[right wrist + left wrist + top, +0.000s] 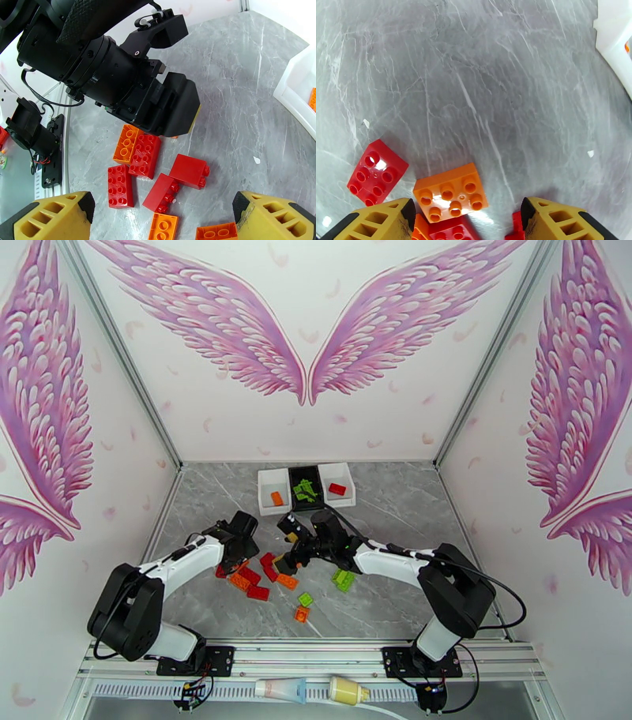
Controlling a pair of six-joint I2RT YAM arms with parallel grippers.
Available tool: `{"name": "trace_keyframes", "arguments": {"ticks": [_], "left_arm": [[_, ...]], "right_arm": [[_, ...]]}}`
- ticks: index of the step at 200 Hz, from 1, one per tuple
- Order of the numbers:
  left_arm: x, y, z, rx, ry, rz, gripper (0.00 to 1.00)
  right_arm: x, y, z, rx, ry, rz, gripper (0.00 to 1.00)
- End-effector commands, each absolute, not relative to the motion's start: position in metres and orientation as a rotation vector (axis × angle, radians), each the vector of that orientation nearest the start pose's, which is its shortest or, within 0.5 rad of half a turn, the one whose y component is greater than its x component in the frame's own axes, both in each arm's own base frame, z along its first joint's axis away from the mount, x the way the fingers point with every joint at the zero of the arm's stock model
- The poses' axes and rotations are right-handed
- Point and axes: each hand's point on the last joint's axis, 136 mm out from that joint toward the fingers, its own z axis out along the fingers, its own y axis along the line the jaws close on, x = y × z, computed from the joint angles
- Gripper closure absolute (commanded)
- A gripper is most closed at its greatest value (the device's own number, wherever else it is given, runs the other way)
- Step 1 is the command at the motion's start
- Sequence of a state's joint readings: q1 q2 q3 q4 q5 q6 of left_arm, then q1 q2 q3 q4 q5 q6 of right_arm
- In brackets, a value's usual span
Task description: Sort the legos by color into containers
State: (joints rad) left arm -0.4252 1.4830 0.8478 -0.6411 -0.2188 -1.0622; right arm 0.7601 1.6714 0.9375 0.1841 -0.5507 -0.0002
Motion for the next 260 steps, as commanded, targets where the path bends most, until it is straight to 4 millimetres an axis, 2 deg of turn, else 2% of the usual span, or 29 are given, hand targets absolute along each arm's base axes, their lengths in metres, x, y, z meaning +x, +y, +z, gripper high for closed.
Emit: {"name": "trace_keyframes", "arguments": {"ticks": [1,42,90,128,138,161,185,215,249,253,260], "left_arm": [[0.294,-0.087,0.046,-1.002,2.591,-0.045,0.25],[0.289,-0.086,0.030,-1.036,2.620,-0.006,0.25],[0.291,-0.091,0.018,-1.033,2.666,-0.007,0.29],[0.293,-0.092,0.019,-1.026,2.677,0.009,0.46],[0.294,-0.091,0.022,-1.028,2.671,0.010,0.48],[0.302,-0.094,0.039,-0.996,2.636,-0.016,0.48],[0.327,-0.104,0.072,-0.878,2.564,-0.084,0.50],[0.363,-0.117,0.111,-0.800,2.468,-0.156,0.50],[0.412,-0.133,0.139,-0.747,2.385,-0.214,0.50],[0.416,-0.134,0.137,-0.737,2.387,-0.211,0.50],[0.432,-0.140,0.149,-0.723,2.355,-0.237,0.50]], "right_arm": [[0.276,0.382,0.151,-1.113,1.863,1.044,0.02],[0.278,0.378,0.145,-1.104,1.885,1.047,0.02],[0.282,0.376,0.148,-1.108,1.887,1.037,0.02],[0.284,0.374,0.153,-1.102,1.879,1.034,0.02],[0.285,0.373,0.154,-1.101,1.878,1.031,0.02],[0.289,0.370,0.160,-1.082,1.872,1.014,0.02],[0.302,0.363,0.168,-1.010,1.868,0.970,0.02],[0.322,0.348,0.175,-0.893,1.877,0.912,0.02],[0.343,0.329,0.182,-0.768,1.881,0.868,0.02],[0.344,0.327,0.183,-0.760,1.881,0.863,0.02],[0.347,0.325,0.185,-0.754,1.876,0.855,0.02]]}}
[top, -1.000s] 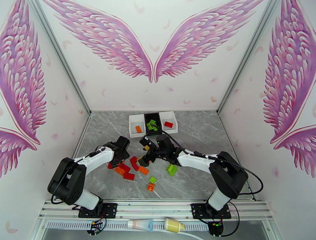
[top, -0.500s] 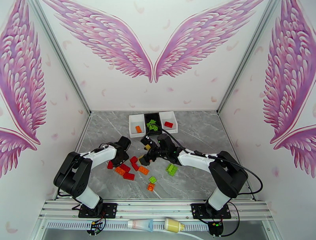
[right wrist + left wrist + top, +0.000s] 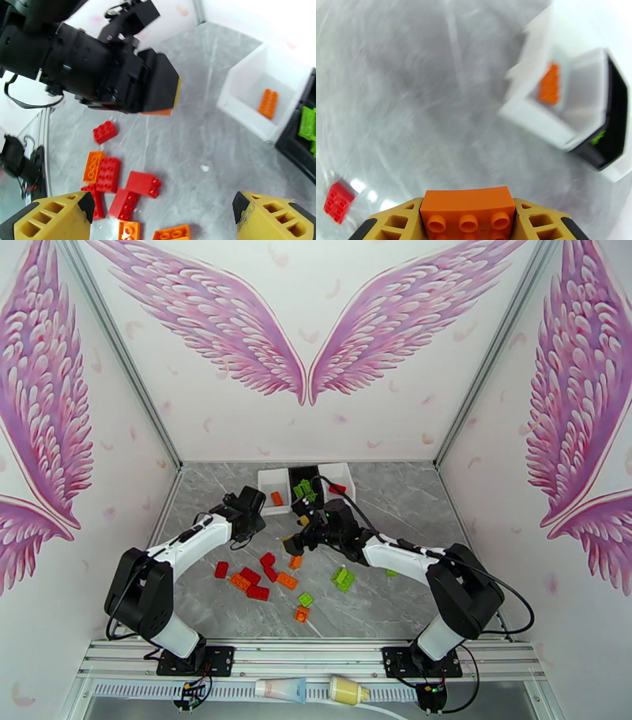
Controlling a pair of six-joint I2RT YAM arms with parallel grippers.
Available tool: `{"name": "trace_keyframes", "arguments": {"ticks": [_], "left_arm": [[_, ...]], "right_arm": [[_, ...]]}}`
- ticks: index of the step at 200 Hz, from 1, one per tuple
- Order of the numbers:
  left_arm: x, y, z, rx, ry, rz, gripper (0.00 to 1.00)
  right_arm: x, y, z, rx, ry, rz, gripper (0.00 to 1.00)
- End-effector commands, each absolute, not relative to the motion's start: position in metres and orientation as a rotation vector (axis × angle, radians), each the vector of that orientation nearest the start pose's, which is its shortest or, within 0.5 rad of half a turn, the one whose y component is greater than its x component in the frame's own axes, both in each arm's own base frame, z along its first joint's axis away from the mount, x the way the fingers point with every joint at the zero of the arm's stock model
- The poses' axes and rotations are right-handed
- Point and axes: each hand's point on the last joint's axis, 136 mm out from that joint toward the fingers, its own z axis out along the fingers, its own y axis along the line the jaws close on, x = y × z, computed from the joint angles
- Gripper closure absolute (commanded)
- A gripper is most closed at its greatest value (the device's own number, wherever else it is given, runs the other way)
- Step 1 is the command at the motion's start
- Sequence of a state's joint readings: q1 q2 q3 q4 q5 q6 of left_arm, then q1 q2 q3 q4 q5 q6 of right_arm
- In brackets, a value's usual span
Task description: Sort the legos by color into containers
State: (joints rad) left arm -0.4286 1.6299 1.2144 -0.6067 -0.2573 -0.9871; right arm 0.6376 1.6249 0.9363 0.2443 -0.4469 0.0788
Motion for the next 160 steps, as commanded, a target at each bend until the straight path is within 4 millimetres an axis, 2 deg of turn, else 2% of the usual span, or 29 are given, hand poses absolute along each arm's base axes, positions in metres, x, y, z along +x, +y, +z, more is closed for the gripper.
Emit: {"name": "trace_keyframes", "arguments": {"ticks": [1,40,86,103,122,141,160], "left_arm": [[0.433,-0.140,0.148,-0.721,2.355,-0.236,0.50],[0.492,-0.159,0.152,-0.667,2.334,-0.256,0.51],[0.543,-0.166,0.134,-0.666,2.344,-0.213,0.50],[0.553,-0.170,0.125,-0.662,2.368,-0.210,0.49],[0.560,-0.176,0.124,-0.653,2.374,-0.240,0.47],[0.561,-0.180,0.130,-0.637,2.369,-0.253,0.44],[0.558,-0.179,0.140,-0.624,2.361,-0.254,0.36]], "right_arm": [[0.348,0.325,0.185,-0.752,1.876,0.854,0.02],[0.361,0.315,0.193,-0.723,1.859,0.810,0.02],[0.366,0.303,0.202,-0.678,1.854,0.769,0.02],[0.368,0.299,0.205,-0.663,1.853,0.754,0.02],[0.371,0.293,0.208,-0.636,1.850,0.727,0.02],[0.375,0.287,0.211,-0.609,1.851,0.702,0.02],[0.381,0.274,0.215,-0.544,1.852,0.645,0.02]]}}
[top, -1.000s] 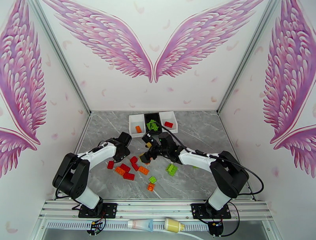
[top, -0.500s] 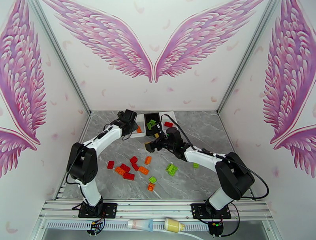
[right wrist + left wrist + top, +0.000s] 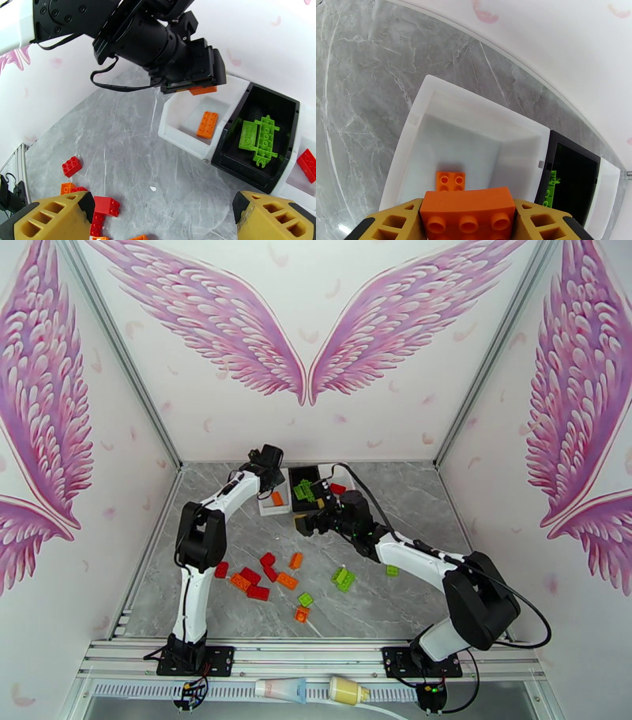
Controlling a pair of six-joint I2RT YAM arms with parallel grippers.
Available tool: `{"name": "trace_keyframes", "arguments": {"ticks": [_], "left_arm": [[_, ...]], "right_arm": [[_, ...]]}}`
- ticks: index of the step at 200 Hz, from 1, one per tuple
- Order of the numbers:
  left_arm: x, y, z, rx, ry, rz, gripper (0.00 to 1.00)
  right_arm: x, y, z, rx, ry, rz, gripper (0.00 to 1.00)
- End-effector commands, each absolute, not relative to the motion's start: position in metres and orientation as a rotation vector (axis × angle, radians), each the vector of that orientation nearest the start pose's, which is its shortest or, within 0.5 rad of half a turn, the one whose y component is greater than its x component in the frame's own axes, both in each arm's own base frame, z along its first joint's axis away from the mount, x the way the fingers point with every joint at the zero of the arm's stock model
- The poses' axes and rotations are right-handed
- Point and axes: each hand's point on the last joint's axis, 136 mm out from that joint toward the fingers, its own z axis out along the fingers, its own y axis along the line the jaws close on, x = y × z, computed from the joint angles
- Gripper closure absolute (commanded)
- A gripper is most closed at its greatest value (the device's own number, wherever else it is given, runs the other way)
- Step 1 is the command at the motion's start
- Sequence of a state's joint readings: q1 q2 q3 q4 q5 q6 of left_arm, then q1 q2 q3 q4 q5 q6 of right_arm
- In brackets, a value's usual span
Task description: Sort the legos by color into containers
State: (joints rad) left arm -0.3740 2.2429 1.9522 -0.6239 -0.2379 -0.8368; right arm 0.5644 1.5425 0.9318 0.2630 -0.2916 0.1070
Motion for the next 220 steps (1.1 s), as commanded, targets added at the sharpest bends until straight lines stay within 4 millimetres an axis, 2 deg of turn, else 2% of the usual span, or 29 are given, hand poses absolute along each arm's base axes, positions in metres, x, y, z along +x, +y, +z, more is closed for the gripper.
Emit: {"name": "trace_keyframes", "arguments": {"ticks": [1,42,87,135,162,164,178,220], "left_arm": [[0.558,-0.179,0.141,-0.621,2.361,-0.255,0.35],[0.536,-0.184,0.182,-0.549,2.323,-0.287,0.23],[0.489,-0.195,0.213,-0.421,2.298,-0.317,0.14],[0.432,-0.210,0.228,-0.181,2.262,-0.379,0.01],[0.406,-0.215,0.237,0.011,2.212,-0.380,0.01],[0.401,-0.215,0.230,0.026,2.225,-0.373,0.01],[0.387,-0.216,0.229,0.117,2.203,-0.389,0.01],[0.340,-0.245,0.241,0.492,2.033,-0.568,0.01]], "right_arm": [[0.381,0.273,0.216,-0.540,1.851,0.644,0.02],[0.381,0.248,0.213,-0.468,1.880,0.542,0.01],[0.370,0.215,0.196,-0.345,1.978,0.457,0.01],[0.351,0.175,0.171,-0.148,2.175,0.339,0.01],[0.337,0.142,0.151,0.075,2.318,0.294,0.00],[0.336,0.140,0.149,0.085,2.328,0.291,0.00],[0.326,0.124,0.138,0.155,2.398,0.241,0.00],[0.291,0.073,0.108,0.348,2.565,0.083,0.00]]}}
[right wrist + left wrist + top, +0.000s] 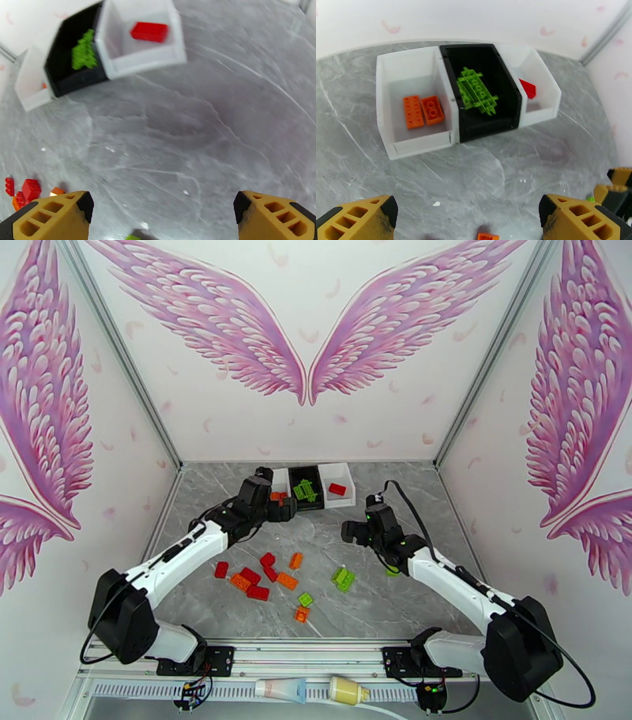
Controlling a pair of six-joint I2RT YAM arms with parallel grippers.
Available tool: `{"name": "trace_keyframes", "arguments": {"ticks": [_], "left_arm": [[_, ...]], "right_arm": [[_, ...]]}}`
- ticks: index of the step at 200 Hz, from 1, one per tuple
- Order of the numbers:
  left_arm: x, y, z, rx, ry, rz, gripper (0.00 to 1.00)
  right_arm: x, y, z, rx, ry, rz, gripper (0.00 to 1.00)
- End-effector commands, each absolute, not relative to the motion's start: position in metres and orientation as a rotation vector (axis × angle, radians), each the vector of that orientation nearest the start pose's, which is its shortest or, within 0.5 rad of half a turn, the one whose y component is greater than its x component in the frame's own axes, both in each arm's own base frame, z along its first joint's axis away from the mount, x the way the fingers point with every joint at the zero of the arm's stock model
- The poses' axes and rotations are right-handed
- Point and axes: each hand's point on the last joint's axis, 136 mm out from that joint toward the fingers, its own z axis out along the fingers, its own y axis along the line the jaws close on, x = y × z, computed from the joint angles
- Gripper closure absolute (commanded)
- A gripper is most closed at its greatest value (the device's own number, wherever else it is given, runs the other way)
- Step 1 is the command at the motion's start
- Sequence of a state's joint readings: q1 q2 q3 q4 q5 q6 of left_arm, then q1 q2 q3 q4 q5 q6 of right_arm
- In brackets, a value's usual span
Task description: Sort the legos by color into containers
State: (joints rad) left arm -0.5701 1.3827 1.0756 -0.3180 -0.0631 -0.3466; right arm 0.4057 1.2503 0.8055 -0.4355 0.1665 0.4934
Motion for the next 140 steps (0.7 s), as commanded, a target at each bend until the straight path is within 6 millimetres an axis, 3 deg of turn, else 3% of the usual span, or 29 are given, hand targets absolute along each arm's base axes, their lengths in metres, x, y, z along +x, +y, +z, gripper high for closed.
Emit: {"name": "trace_keyframes", "arguments": {"ticks": [1,22,53,78,112,140], "left_arm": [[0.339,-0.246,0.240,0.500,2.030,-0.570,0.01],[0.318,-0.266,0.243,0.701,1.934,-0.655,0.03],[0.294,-0.296,0.249,0.951,1.767,-0.761,0.01],[0.275,-0.315,0.250,1.112,1.666,-0.830,0.01],[0.259,-0.328,0.246,1.236,1.584,-0.860,0.01],[0.257,-0.329,0.240,1.263,1.568,-0.842,0.01]], "right_arm": [[0.291,0.073,0.108,0.348,2.565,0.083,0.00],[0.277,0.055,0.094,0.455,2.639,0.056,0.00],[0.271,0.051,0.072,0.496,2.741,0.112,0.05],[0.265,0.047,0.056,0.481,2.856,0.048,0.08],[0.261,0.042,0.041,0.415,2.971,-0.009,0.14],[0.267,0.045,0.036,0.367,3.001,-0.006,0.26]]}}
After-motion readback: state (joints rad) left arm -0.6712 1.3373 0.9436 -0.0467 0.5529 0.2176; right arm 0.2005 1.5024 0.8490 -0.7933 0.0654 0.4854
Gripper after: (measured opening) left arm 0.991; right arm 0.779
